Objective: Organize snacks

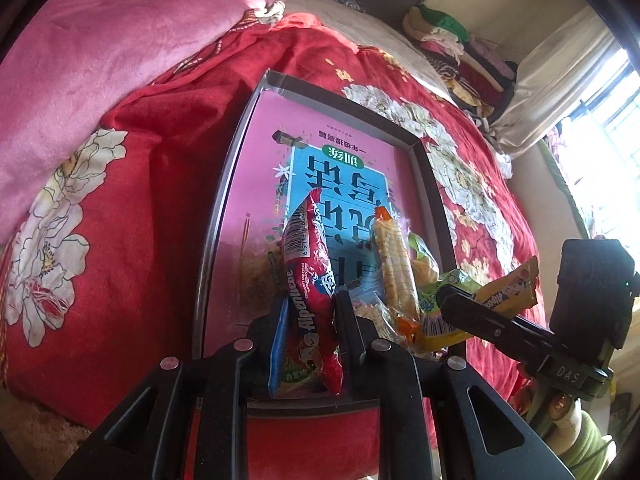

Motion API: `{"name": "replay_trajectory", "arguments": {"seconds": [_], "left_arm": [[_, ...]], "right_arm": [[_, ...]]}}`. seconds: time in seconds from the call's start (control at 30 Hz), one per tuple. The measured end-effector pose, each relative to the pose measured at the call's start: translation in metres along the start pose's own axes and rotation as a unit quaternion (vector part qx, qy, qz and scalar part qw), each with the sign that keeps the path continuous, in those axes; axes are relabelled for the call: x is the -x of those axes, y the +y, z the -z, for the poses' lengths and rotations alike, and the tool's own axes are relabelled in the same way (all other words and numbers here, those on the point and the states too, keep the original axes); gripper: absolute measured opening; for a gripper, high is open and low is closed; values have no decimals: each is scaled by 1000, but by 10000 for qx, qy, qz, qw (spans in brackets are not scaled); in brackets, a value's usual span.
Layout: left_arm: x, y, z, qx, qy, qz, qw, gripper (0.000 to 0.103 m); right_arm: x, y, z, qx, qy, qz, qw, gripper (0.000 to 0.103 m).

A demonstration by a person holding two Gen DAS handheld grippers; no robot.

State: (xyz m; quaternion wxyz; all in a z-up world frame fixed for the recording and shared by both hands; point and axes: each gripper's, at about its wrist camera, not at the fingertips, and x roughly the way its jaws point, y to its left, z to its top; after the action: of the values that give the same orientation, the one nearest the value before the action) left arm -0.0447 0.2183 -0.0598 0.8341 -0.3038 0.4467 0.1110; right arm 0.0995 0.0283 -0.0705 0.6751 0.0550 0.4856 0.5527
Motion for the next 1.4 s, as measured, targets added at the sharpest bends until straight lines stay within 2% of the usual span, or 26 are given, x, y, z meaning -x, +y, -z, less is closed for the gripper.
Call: {"name": "replay_trajectory", "arguments": {"seconds": [0.07,0.13,0.2,0.43,0.7,0.83,1.13,1.3,1.4], "left_arm": [[1,-2,0,-42,-23,0,10000,24],[2,-2,0,-47,-40,28,10000,28],[3,-3,-1,-57,-77,47,9999,34],[15,-13,-4,-234,-362,78,9990,54],[27,-31,-4,-550,-621,-12,9966,66],[32,-39,-2,-638,-696,-61,9955,74],[42,-67,17,-777,-691,-335,9940,79],[43,-75,47,-623,-461,-639,9949,80],[46,-81,63,-592,-375,-743,9948,80]], "right_arm": [[1,-3,-1,0,-32,65,10000,26],[2,-7,0,-52,-21,113,9999,34],[3,-10,2,-74,-26,179,9998,49],[19,-11,5,121,-246,507,9983,56],[48,2,3,472,-736,816,9928,60],[59,12,1,709,-955,1042,9874,68],[87,44,12,1374,-1252,1674,9682,78],[97,54,30,1441,-1049,2037,9627,84],[100,53,41,1351,-872,2096,9645,88]]}}
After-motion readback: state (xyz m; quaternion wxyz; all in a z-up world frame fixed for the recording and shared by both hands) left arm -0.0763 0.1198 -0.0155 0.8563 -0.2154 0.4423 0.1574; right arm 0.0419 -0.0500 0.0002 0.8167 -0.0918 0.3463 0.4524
